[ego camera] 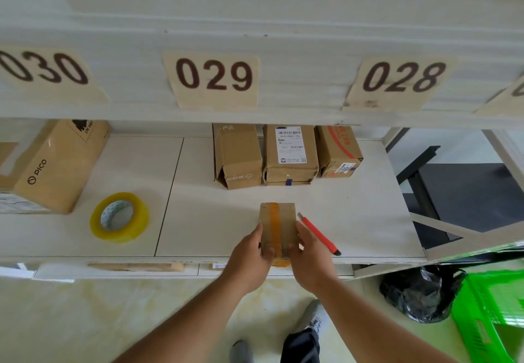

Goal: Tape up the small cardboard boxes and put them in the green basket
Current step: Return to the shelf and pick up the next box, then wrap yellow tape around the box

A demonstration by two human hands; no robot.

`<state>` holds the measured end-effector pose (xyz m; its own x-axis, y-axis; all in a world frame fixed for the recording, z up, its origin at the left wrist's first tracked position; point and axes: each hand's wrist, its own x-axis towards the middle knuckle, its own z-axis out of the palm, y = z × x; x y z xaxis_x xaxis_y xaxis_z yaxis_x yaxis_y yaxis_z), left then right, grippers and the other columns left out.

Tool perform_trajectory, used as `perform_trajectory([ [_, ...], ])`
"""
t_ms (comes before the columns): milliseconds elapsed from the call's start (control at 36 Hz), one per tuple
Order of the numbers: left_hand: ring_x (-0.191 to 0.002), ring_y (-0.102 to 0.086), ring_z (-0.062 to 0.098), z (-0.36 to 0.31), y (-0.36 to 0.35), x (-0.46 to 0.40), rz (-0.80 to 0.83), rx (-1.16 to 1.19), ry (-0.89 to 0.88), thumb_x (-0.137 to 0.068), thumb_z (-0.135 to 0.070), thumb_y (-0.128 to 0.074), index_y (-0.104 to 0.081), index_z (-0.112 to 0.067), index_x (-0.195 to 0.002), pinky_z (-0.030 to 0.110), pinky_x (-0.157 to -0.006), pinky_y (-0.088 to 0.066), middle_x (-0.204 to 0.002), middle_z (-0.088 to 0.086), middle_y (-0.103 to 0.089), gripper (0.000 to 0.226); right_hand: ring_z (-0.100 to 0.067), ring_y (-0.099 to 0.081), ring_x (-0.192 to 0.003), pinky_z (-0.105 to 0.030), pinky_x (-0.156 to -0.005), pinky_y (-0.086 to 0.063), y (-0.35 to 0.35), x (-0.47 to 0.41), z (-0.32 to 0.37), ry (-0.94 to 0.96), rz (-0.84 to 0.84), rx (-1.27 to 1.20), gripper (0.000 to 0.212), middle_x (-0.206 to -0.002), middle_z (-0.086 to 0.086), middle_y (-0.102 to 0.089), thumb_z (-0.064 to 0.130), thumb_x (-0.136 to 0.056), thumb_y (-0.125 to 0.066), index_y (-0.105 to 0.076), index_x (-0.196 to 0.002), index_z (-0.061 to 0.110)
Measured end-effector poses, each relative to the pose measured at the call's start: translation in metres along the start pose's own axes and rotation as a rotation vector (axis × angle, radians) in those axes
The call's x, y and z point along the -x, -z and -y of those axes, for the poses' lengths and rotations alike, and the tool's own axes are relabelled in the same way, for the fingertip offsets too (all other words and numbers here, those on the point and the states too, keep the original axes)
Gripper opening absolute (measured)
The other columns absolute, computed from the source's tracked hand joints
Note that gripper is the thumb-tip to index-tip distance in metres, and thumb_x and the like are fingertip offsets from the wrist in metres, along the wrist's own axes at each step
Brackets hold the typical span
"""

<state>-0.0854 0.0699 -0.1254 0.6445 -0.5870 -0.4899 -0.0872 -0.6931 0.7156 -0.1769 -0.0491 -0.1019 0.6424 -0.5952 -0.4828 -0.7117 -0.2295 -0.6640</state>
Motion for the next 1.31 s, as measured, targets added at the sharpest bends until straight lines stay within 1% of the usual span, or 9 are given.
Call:
perform_trajectory([
  [194,-0.141,-0.043,0.019,-0.001,0.0,-0.003,0.021,0.023,0.045,-0.104,-0.027,-0.049,-0.007,-0.03,-0.16,0.029,-0.11,-0.039,-0.158,-0.003,-0.038,0.069,-0.005,-0.061,-0.084,-0.009,-0.052,-0.04,-0.005,0.002,0.006,-0.016,0.042,0.041,0.066,-0.111,0.01,-0.063,0.007,-0.104,-0.038,-0.02,-0.16,0.038],
  [306,-0.138,-0.045,0.02,-0.002,-0.002,-0.004,0.01,-0.015,0.044,-0.105,-0.028,-0.047,-0.007,-0.029,-0.16,0.03,-0.108,-0.041,-0.156,-0.001,-0.04,0.068,-0.014,-0.063,-0.098,-0.019,-0.068,-0.05,-0.009,0.002,0.004,-0.029,0.02,0.109,0.068,-0.125,0.008,-0.063,0.014,-0.104,-0.038,-0.012,-0.162,0.037],
  [444,-0.143,-0.04,0.019,-0.006,0.005,-0.004,0.039,-0.058,0.017,-0.103,-0.034,-0.05,-0.014,-0.034,-0.159,0.041,-0.116,-0.039,-0.156,-0.007,-0.04,0.066,-0.003,-0.061,-0.086,-0.01,-0.065,-0.048,0.006,0.003,0.008,0.003,0.076,0.079,0.059,-0.116,0.011,-0.059,0.01,-0.107,-0.037,-0.024,-0.158,0.037],
  [556,-0.144,-0.038,0.019,-0.017,0.025,0.003,0.036,-0.034,0.014,-0.104,-0.032,-0.05,-0.016,-0.029,-0.158,0.039,-0.117,-0.035,-0.157,-0.007,-0.037,0.064,-0.021,-0.05,-0.138,-0.031,-0.101,-0.049,0.02,0.001,0.006,0.003,0.062,0.09,0.064,-0.161,0.007,-0.038,0.028,-0.106,-0.049,-0.017,-0.162,0.038],
  [639,-0.145,-0.037,0.015,0.002,0.051,0.001,-0.014,0.03,0.043,-0.102,-0.03,-0.054,-0.019,-0.026,-0.158,0.035,-0.116,-0.036,-0.16,-0.004,-0.033,0.067,-0.02,-0.042,-0.146,-0.04,-0.116,-0.038,0.032,0.002,0.005,0.02,0.066,0.12,0.062,-0.163,0.008,-0.035,0.029,-0.106,-0.048,-0.02,-0.16,0.037],
  [861,-0.122,-0.055,0.039,0.119,0.175,-0.01,-0.549,-0.437,0.267,-0.09,-0.02,-0.064,-0.055,-0.004,-0.131,0.045,-0.099,-0.049,-0.131,0.021,-0.06,0.046,-0.015,-0.045,-0.143,-0.038,-0.117,-0.037,0.058,0.019,0.014,0.035,0.026,0.179,0.056,-0.158,0.007,-0.043,0.028,-0.105,-0.053,-0.034,-0.157,0.023],
  [972,-0.123,-0.057,0.036,0.156,0.2,-0.015,-0.435,-0.551,0.429,-0.089,-0.027,-0.063,-0.04,-0.021,-0.147,0.046,-0.096,-0.05,-0.139,0.011,-0.056,0.063,-0.014,-0.048,-0.14,-0.038,-0.117,-0.039,0.065,0.025,0.005,-0.009,0.03,0.188,0.057,-0.156,0.009,-0.046,0.032,-0.104,-0.055,-0.035,-0.157,0.024],
  [1139,-0.123,-0.055,0.026,0.155,0.207,-0.023,-0.418,-0.795,0.435,-0.094,-0.027,-0.052,-0.051,-0.029,-0.136,0.04,-0.092,-0.044,-0.135,0.002,-0.057,0.042,-0.015,-0.048,-0.14,-0.042,-0.118,-0.04,0.073,0.027,-0.001,-0.049,0.027,0.174,0.058,-0.155,0.007,-0.047,0.032,-0.102,-0.059,-0.037,-0.156,0.026],
  [1306,-0.109,-0.059,0.04,0.119,0.206,-0.018,-0.484,-0.435,0.351,-0.097,-0.032,-0.057,-0.061,-0.016,-0.123,0.042,-0.088,-0.046,-0.126,0.018,-0.063,0.031,-0.013,-0.046,-0.141,-0.042,-0.118,-0.04,0.077,0.032,0.018,-0.016,-0.002,0.146,0.058,-0.157,0.008,-0.045,0.033,-0.102,-0.058,-0.036,-0.156,0.027],
])
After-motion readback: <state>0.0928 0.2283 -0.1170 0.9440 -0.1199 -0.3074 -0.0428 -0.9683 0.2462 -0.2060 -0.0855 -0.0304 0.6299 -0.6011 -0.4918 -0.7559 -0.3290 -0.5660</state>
